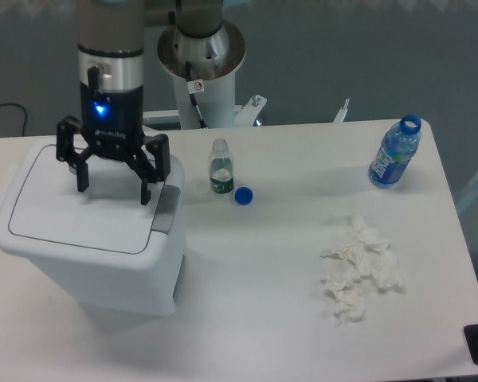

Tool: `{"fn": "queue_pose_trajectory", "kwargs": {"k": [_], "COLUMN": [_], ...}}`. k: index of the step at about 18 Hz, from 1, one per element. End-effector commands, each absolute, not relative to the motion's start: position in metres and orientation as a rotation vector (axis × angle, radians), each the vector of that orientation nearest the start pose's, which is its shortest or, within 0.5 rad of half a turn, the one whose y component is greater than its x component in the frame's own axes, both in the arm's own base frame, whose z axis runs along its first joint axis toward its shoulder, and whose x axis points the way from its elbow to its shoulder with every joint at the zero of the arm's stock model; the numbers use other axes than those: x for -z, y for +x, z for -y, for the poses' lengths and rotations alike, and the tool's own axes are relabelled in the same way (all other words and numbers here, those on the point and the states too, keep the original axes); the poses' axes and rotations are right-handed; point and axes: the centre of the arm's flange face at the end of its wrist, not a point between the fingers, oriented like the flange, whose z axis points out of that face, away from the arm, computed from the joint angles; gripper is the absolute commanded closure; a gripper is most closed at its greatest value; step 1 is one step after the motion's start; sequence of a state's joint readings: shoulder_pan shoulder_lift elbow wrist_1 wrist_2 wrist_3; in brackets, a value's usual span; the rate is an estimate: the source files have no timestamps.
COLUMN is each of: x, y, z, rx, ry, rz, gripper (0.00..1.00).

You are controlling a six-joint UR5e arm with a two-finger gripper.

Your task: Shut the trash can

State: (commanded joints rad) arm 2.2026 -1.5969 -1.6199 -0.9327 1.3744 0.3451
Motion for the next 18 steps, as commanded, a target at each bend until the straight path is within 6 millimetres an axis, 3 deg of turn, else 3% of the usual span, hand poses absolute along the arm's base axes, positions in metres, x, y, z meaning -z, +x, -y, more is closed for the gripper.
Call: {"fn": "queue_pose_trajectory", "kwargs": {"k": [6, 12, 16, 18], "x": [-0.532, -0.519, -0.509, -0.503], "y": [-0.269, -0.345, -0.406, -0.427], "z": [-0.493, -0.442, -0.389, -0.37], "rx": [-0.238, -0.369, -0.531, -0.61], "ry": [-2.543, -2.654, -2.77, -2.849], "rz": [0.345, 0.12, -0.128, -0.268], "gripper": [0.0, 0.0, 0.0, 0.0]}}
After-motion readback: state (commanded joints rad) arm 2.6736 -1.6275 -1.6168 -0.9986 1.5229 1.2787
